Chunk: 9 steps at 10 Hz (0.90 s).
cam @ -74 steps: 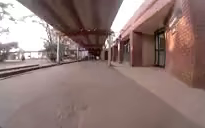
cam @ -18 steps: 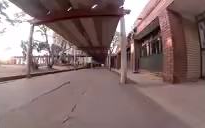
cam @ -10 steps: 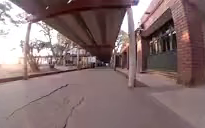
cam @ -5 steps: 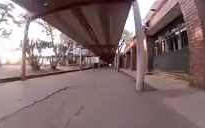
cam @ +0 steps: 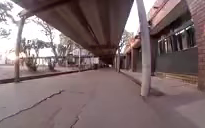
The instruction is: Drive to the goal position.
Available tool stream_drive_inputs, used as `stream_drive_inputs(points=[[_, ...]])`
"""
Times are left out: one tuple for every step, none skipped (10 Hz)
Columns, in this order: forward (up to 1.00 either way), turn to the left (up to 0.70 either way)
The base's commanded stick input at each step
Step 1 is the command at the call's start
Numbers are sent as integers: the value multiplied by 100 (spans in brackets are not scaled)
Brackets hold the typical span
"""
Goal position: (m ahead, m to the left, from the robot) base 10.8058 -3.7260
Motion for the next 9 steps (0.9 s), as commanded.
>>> stream_drive_inputs(points=[[70, 0], [70, 0], [70, 0], [70, 0], [70, 0], [70, 0], [70, 0], [70, 0], [70, 0]])
